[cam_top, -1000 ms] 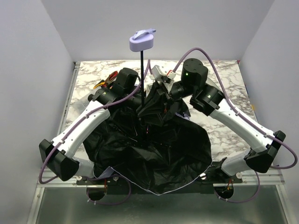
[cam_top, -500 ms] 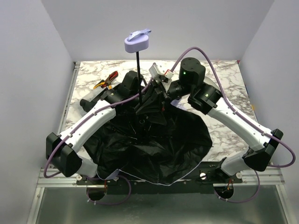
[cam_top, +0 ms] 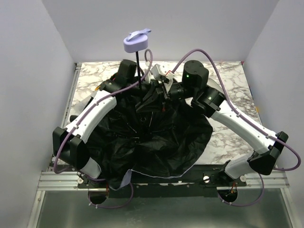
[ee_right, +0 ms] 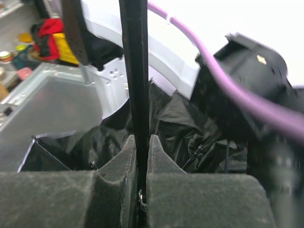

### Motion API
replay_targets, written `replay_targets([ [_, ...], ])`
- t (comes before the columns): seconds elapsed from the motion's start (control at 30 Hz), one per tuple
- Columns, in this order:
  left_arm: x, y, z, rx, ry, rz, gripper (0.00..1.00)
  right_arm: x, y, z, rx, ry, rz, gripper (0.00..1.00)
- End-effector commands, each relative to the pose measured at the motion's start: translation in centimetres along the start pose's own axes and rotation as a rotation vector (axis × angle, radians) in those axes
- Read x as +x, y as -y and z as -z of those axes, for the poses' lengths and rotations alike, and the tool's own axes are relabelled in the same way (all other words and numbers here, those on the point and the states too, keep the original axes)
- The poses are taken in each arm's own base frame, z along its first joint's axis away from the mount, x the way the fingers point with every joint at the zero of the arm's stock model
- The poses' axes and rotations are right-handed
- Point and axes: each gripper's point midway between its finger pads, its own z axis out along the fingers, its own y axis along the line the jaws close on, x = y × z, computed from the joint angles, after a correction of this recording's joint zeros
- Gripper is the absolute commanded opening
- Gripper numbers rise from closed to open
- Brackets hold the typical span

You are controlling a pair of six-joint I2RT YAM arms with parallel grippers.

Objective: Open the umbrella

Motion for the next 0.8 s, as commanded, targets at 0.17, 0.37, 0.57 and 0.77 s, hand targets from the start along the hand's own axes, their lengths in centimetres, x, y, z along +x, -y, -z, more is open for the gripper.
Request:
replay_targets([
  [0.17, -10.6, 0.4, 11.5, -0.247, 0.386, -0.33, 0.98, -3.1, 3.3, 3.3, 0.389, 0.078, 0.13, 0.0],
  [0.37, -11.6, -0.1, 16.9, -0.455, 0.529, -0.397, 0.98, -3.8, 5.4, 5.6, 0.576, 0.137, 0.139, 0.0],
  [0.57, -7.3, 3.1, 16.4, -0.318, 0.48, -0.629, 0.99, -4.5, 7.5, 6.9, 0.713, 0.176, 0.13, 0.0],
  [0.77, -3.5, 6.4, 14.3, -0.242, 0.448, -0.849, 0.85, -5.5, 8.3, 7.3, 0.759, 0.246, 0.101, 0.0],
])
